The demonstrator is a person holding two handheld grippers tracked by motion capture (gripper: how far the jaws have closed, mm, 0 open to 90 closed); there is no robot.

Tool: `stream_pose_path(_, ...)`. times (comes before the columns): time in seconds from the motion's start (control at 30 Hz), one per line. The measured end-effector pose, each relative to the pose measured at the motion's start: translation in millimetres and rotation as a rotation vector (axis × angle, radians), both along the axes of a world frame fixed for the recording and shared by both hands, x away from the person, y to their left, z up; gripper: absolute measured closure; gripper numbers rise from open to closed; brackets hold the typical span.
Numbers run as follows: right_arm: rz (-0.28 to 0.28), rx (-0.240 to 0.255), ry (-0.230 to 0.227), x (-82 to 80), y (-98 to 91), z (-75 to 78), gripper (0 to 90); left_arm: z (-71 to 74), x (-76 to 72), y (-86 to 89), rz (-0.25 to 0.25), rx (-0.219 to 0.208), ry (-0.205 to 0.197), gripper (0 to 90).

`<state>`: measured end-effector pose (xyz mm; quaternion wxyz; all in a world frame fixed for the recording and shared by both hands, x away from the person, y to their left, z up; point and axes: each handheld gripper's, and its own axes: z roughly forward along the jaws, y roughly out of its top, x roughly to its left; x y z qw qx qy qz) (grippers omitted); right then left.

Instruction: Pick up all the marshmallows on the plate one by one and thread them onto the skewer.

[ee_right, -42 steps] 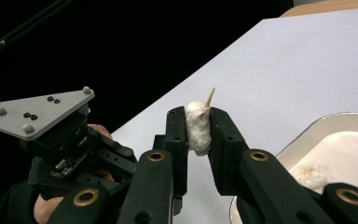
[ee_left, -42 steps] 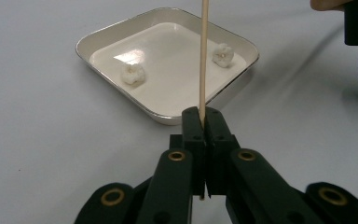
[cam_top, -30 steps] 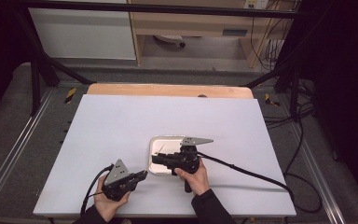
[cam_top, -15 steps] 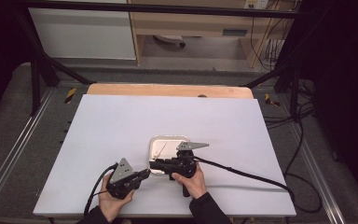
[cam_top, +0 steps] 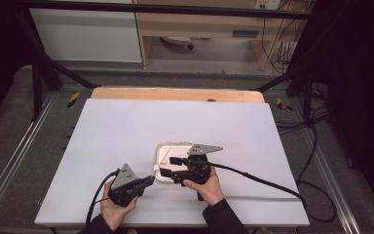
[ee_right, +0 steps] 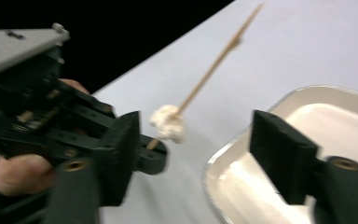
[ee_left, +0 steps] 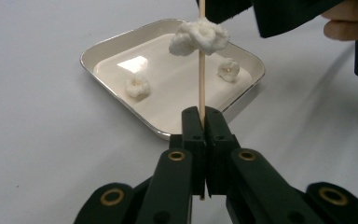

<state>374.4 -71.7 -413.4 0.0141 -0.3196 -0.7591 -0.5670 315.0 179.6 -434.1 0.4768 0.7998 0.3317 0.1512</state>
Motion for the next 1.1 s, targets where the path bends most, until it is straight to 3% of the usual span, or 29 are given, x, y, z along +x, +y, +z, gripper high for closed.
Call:
stream_pose_path(0.17, -0.024, -0.106, -0.064, 3.3, -6.2, 4.7, 15.3, 1.0, 0.0, 5.4, 0.002, 0.012, 0.007, 88.6)
stream_pose_path(0.27, -0.036, -0.169, -0.077, 7.4, -9.2, 5.9, 9.6, 1.7, 0.5, 8.5, 0.004, 0.018, 0.014, 88.6)
stream_pose_path(0.5, -0.047, -0.266, -0.105, 15.8, -11.8, 5.1, 6.3, 3.0, 1.6, 14.1, 0.012, 0.038, 0.023, 88.6)
stream_pose_path(0.83, -0.075, -0.300, -0.102, 28.5, -8.6, -2.1, 6.8, 6.5, 3.3, 23.2, 0.024, 0.056, 0.028, 88.5)
stream_pose_path(1.1, -0.067, -0.376, -0.103, 39.1, 7.8, -7.0, 8.8, 7.9, 5.8, 30.3, 0.044, 0.059, 0.037, 88.6)
